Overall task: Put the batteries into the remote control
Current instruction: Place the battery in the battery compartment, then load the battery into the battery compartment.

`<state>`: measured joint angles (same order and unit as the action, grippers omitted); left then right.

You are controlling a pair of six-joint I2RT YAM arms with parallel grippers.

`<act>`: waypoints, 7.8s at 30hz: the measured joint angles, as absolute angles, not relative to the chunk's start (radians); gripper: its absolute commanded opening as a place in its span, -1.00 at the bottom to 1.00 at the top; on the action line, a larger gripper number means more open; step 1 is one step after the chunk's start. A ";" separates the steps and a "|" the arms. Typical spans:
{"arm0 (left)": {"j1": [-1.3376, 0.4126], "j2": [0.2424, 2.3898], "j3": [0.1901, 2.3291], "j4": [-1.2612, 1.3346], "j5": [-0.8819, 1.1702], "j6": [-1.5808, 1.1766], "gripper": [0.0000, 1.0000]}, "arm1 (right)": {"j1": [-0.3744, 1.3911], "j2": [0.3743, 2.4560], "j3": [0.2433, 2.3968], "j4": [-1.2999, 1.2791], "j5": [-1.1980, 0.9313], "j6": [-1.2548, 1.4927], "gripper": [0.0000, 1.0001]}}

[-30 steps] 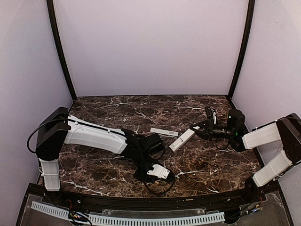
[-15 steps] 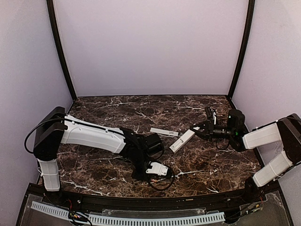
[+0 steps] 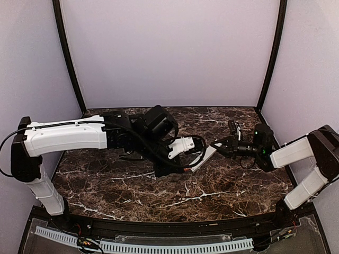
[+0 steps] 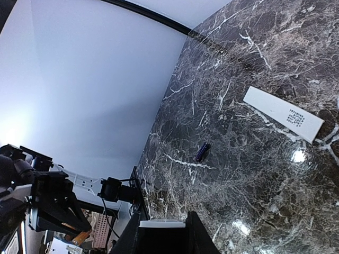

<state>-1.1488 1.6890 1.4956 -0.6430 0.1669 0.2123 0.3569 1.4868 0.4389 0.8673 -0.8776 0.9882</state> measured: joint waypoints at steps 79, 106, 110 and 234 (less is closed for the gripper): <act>-1.043 1.995 1.786 -0.961 0.216 -0.089 -0.45 | 0.620 1.758 0.458 1.279 -0.697 1.236 -1.00; -1.044 1.981 1.817 -0.970 0.150 -0.059 -0.22 | 0.621 1.765 0.460 1.295 -0.673 1.257 -1.00; -1.034 1.954 1.817 -0.956 0.134 -0.054 -0.21 | 0.622 1.766 0.460 1.295 -0.695 1.261 -1.00; -1.176 1.445 1.074 -0.416 0.175 0.936 -0.69 | 0.727 1.816 0.543 1.306 -0.839 1.343 -1.00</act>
